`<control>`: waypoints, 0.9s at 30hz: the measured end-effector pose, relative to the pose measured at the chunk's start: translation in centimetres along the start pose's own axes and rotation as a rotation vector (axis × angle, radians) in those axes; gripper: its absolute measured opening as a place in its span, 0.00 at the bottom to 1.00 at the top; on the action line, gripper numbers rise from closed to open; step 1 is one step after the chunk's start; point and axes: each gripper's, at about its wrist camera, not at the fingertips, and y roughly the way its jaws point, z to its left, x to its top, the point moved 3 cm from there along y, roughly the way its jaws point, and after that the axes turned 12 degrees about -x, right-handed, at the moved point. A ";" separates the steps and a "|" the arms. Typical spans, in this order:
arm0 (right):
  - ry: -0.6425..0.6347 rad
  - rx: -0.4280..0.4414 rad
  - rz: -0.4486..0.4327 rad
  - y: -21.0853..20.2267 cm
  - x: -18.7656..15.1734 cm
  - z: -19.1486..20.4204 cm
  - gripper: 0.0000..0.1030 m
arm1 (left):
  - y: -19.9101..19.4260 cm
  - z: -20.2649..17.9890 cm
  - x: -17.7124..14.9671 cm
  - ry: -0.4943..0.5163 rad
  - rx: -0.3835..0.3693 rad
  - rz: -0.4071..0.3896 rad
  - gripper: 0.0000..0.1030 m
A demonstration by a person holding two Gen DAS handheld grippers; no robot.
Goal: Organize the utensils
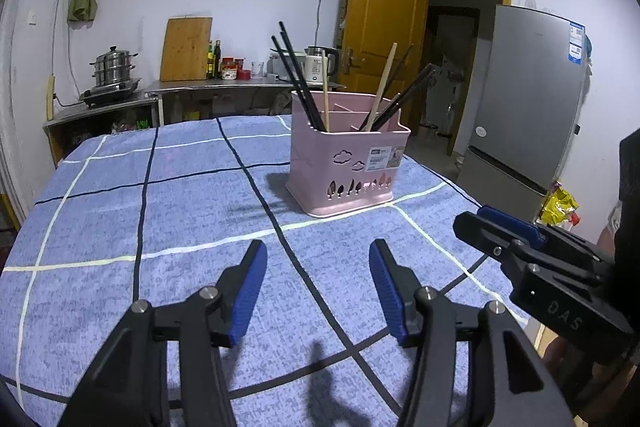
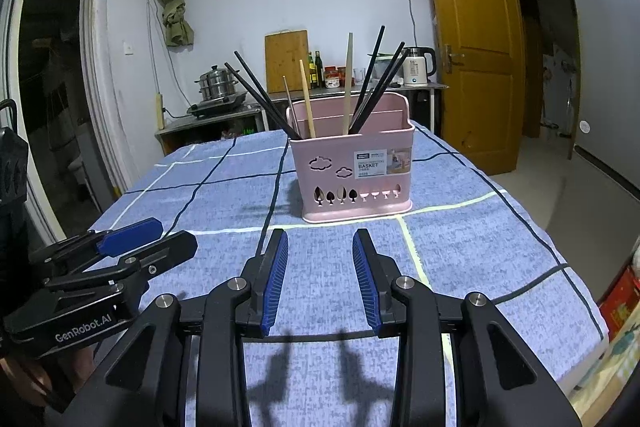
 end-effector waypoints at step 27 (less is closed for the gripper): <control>-0.002 -0.014 0.005 -0.5 -0.1 0.2 0.34 | -0.9 0.3 0.0 -0.017 0.034 -0.025 0.61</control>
